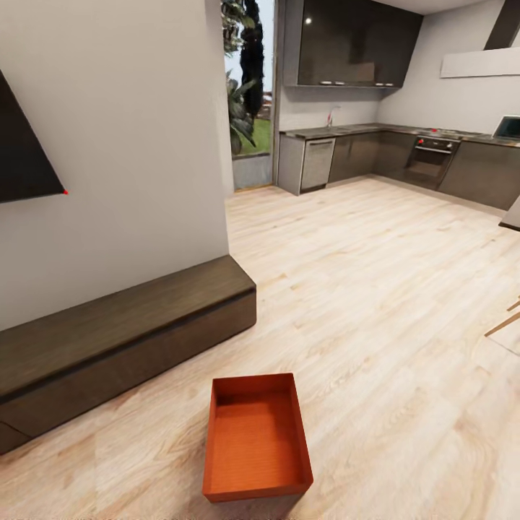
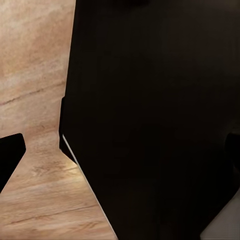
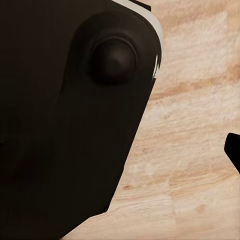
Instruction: Move the two storage containers from the living room to the garage. In the garage, place one container on the floor and stack the other container on top of it (either order is fine).
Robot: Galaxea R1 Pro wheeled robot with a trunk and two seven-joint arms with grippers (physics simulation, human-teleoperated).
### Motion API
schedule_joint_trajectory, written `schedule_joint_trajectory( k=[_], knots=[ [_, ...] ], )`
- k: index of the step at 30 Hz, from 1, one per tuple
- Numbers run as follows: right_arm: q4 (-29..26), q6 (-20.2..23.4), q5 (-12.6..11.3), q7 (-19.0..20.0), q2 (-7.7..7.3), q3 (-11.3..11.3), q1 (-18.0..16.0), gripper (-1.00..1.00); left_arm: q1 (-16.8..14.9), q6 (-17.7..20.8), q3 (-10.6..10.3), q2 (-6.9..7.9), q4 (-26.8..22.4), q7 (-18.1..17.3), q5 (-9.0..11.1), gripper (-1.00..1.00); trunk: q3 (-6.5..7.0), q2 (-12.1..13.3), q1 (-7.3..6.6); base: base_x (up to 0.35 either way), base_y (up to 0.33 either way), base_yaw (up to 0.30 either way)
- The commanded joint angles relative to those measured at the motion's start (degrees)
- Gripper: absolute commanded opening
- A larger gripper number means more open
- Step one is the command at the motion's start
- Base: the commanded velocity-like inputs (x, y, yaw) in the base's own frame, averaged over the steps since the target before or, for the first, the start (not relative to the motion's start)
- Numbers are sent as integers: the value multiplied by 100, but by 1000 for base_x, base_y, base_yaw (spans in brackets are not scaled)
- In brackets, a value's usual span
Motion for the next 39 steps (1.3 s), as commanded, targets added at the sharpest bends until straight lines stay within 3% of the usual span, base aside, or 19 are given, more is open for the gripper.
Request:
schedule_joint_trajectory(
  k=[1,39],
  knots=[
    [13,-28,-49,-6,2,49,-4,100,-1,-15,-1,-1,0,5,31,100,-13,-2,0,0,0,0],
    [13,-28,-44,-7,2,49,-4,100,-1,-15,-1,-1,-1,5,31,100,-358,-2,0,0,0,0]
  ],
)
